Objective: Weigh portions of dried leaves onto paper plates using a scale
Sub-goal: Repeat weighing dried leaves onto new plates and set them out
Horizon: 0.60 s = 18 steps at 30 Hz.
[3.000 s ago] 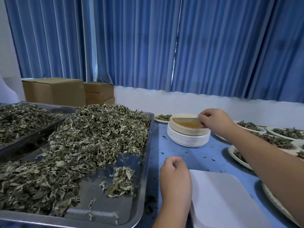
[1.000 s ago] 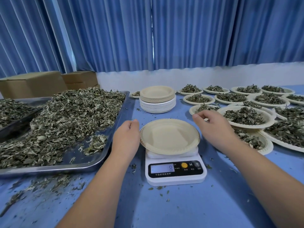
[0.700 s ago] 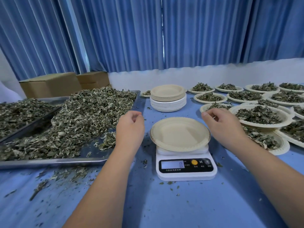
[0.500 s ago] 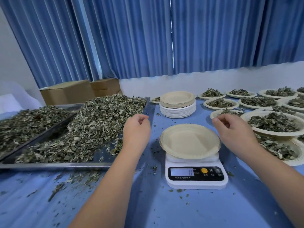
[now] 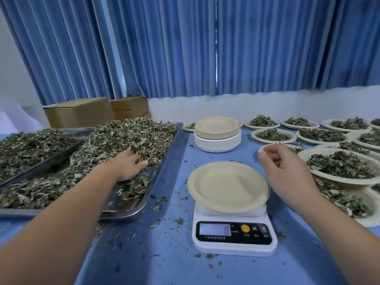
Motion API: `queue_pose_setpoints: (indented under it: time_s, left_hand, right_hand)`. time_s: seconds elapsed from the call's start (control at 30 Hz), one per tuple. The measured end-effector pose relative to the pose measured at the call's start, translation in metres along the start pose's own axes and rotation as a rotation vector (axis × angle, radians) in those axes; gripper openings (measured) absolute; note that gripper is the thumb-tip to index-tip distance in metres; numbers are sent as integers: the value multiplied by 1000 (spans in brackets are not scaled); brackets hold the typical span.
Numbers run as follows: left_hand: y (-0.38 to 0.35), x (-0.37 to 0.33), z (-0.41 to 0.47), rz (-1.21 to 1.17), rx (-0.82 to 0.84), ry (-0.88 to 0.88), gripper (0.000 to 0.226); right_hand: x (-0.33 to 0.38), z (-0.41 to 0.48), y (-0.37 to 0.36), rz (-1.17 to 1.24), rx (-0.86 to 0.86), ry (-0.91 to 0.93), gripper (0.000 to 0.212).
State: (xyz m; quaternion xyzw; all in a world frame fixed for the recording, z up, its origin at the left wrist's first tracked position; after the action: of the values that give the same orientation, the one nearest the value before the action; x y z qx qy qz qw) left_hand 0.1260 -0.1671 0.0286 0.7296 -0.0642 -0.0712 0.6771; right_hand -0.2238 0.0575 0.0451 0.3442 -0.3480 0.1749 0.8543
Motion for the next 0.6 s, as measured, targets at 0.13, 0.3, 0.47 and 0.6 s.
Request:
queue_pose_setpoints:
  time_s: [0.13, 0.3, 0.47, 0.6]
  left_hand:
    - [-10, 0, 2, 30, 153, -37, 90]
    - [22, -11, 0, 4, -96, -78, 98]
    - [-2, -16, -17, -7, 125, -119, 97]
    - [1, -21, -37, -35, 97, -129, 98]
  right_hand:
    - [-4, 3, -1, -3, -8, -14, 32]
    - [-8, 6, -1, 10, -23, -34, 27]
    - [-6, 5, -1, -10, -14, -24, 23]
    - [-4, 2, -1, -2, -1, -13, 19]
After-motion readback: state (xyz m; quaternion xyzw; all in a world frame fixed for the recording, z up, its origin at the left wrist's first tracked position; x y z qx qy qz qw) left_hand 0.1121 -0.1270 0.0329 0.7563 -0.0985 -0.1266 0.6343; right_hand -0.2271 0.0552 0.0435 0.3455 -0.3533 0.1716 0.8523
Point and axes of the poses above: each hand's wrist, its own z-axis towards the middle knuckle, its own y-axis out of the back of the hand, x = y × z, the point moved 6 cm from there along z, towards the middle knuckle, and after that the axes turned 3 degrees about y, right-handed, at the moved point
